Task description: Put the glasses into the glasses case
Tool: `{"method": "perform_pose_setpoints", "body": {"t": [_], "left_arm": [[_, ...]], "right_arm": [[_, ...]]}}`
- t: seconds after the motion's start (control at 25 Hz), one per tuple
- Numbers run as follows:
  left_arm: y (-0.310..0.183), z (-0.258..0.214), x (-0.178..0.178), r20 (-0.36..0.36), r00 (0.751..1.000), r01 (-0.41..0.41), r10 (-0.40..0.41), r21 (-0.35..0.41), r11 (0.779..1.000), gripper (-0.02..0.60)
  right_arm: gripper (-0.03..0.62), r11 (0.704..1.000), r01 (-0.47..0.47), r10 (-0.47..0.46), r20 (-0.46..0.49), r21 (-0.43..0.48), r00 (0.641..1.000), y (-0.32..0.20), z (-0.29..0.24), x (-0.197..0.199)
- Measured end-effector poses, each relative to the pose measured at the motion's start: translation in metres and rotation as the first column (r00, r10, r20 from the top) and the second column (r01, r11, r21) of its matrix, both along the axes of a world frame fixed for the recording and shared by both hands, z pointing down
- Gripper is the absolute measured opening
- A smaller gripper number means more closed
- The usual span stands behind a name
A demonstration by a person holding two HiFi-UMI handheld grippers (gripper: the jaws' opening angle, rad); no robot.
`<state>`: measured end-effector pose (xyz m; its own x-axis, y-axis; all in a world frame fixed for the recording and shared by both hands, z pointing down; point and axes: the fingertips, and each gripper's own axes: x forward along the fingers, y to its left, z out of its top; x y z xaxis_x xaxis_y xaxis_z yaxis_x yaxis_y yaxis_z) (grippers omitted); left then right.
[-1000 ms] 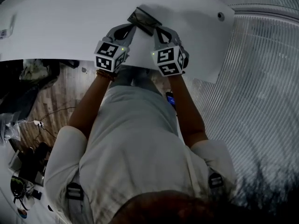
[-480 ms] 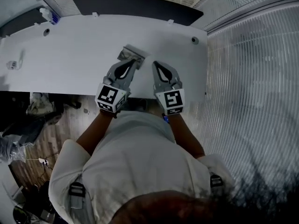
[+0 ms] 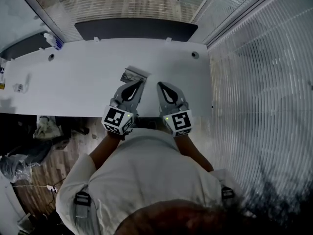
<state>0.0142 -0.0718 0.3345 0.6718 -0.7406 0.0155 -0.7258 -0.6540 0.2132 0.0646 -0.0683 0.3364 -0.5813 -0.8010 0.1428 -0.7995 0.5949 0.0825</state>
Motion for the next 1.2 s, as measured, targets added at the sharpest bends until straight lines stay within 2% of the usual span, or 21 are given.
{"method": "perform_pose_setpoints", "body": {"t": [0.16, 0.64, 1.2], "left_arm": [[0.006, -0.004, 0.010, 0.000, 1.000, -0.020, 0.020, 0.012, 1.000, 0.000], [0.016, -0.005, 0.012, -0.003, 1.000, -0.025, 0.025, 0.007, 1.000, 0.000], [0.021, 0.000, 0.013, 0.002, 1.000, -0.026, 0.026, -0.002, 1.000, 0.000]], "right_arm": [[0.003, 1.000, 0.002, -0.002, -0.026, 0.012, 1.000, 0.008, -0.002, 0.005], [0.002, 1.000, -0.004, 0.004, 0.025, 0.004, 1.000, 0.018, -0.007, 0.006], [0.002, 1.000, -0.002, 0.002, 0.013, 0.013, 1.000, 0.022, -0.006, 0.007]]}}
